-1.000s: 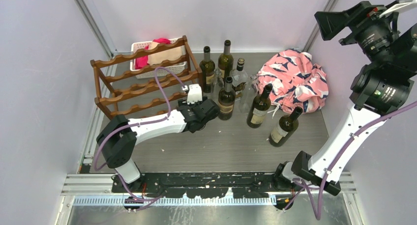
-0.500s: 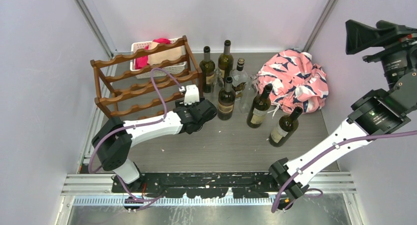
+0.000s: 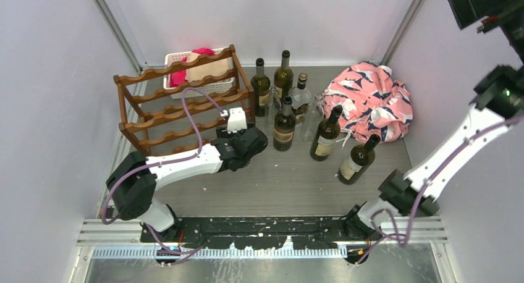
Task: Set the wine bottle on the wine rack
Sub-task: Adjust the wine bottle in the wine rack.
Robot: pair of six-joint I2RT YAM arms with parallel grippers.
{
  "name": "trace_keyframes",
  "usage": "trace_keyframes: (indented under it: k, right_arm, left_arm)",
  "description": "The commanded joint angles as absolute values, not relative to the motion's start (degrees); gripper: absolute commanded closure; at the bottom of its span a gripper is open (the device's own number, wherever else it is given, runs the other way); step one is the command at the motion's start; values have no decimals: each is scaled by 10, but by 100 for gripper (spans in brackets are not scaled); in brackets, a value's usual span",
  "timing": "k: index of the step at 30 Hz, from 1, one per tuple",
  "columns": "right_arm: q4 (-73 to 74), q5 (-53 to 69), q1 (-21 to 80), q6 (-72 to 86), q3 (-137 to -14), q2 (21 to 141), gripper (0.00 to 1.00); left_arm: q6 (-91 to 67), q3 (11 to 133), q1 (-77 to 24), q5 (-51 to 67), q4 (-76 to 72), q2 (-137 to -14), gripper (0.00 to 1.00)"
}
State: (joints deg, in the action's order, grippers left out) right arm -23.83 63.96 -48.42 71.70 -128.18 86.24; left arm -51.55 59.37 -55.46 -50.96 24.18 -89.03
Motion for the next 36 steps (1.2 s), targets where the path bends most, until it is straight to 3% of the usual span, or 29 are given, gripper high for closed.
trace_keyframes:
  k: [1, 10, 15, 18, 23, 32, 36]
  right_arm:
    - [-137, 669, -365, 750, -1321, 946, 0]
    - [-81, 661, -180, 678, -1243, 902, 0]
    - [-90, 649, -148, 693, -1302, 911, 0]
    - [-105, 657, -144, 716, -1317, 921, 0]
    - [-201, 658, -145, 756, -1207, 890, 0]
    - [-425, 700, -151, 924, -1196, 914, 0]
    - [-446, 700, -170, 931, -1176, 900, 0]
  left_arm:
    - [-502, 573, -555, -536, 193, -849, 25]
    - [-492, 527, -555, -518, 162, -792, 25]
    - [-486, 522, -555, -508, 155, -785, 25]
    - [-478, 525, -555, -508, 155, -785, 25]
    - [-470, 522, -555, -494, 142, -785, 24]
    - [-463, 527, -557, -433, 141, -779, 24]
    - [-454, 522, -561, -441, 126, -777, 25]
